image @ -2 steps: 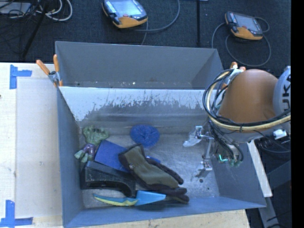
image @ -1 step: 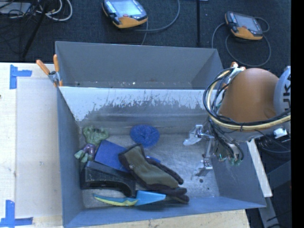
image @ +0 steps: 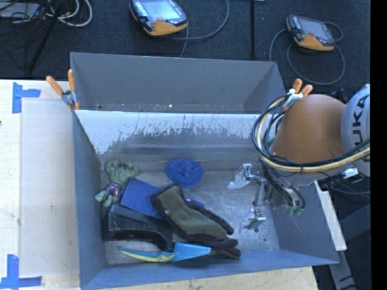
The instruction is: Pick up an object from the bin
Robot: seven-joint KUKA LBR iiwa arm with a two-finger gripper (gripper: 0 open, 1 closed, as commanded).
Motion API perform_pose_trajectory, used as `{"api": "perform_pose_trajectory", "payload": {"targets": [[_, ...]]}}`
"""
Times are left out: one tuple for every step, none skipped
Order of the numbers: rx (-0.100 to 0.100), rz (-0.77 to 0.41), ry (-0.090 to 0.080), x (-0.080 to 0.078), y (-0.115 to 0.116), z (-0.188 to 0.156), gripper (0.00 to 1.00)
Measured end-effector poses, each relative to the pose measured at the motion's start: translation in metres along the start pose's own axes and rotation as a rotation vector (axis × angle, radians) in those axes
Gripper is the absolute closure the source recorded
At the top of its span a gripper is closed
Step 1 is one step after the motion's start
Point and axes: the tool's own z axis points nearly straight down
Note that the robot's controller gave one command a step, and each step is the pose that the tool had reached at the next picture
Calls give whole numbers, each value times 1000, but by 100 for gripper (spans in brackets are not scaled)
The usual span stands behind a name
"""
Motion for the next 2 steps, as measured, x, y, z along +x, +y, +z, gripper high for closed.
{"api": "perform_pose_trajectory", "payload": {"targets": [[-2, -158, 11, -9, 33, 5, 0], [-1, -170, 2, -12, 41, -2, 0]]}}
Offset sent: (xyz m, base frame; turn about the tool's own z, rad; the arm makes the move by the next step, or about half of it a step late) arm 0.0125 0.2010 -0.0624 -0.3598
